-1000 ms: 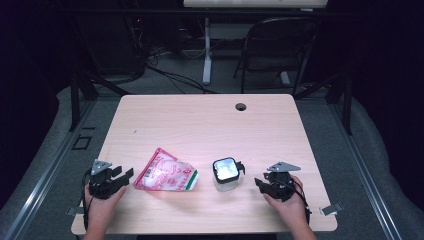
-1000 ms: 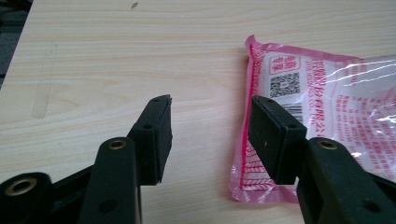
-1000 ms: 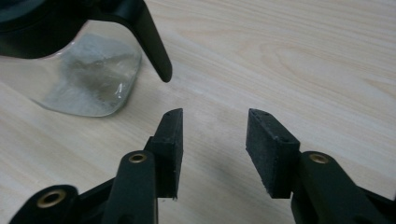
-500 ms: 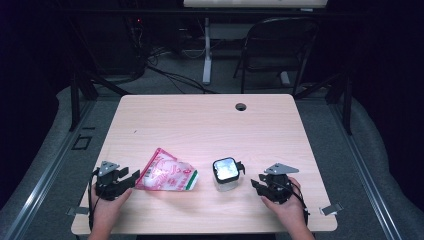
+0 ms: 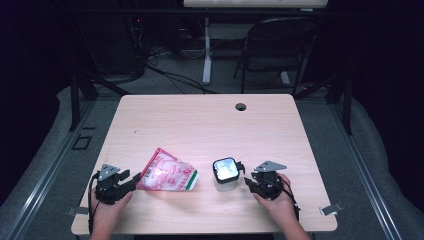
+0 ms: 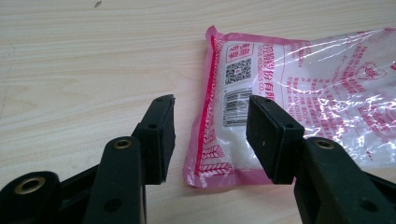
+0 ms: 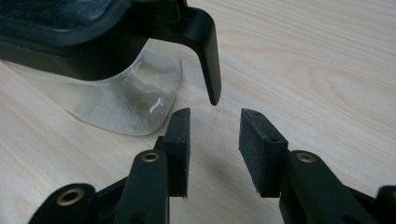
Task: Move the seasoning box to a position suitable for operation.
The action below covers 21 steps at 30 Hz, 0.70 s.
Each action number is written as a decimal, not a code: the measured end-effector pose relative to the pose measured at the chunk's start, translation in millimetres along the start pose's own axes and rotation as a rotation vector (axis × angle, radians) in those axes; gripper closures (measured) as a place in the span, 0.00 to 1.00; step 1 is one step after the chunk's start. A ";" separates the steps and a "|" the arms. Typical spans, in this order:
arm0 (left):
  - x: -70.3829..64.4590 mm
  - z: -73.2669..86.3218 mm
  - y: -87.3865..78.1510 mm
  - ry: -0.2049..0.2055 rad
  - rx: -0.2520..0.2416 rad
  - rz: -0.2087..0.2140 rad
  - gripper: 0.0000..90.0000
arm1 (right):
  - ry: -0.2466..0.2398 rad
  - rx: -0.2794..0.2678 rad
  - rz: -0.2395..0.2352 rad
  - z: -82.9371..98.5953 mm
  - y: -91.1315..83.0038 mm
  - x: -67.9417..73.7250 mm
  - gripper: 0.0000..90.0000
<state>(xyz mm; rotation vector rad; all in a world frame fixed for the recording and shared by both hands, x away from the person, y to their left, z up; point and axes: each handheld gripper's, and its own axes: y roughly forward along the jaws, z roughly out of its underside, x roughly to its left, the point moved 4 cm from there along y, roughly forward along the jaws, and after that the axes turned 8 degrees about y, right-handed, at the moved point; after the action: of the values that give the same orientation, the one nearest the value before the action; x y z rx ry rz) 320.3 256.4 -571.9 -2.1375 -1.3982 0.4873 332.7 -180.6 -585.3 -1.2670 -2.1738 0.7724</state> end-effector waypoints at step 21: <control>-6.9 6.7 -8.8 0.006 0.007 -0.011 0.59 | 0.020 0.034 0.010 -14.9 25.4 4.3 0.87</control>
<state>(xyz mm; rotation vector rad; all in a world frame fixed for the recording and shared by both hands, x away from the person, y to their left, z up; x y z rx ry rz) 307.4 254.5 -571.8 -2.1229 -1.4017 0.4801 356.0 -163.3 -591.6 -1.2639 -2.1315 0.7934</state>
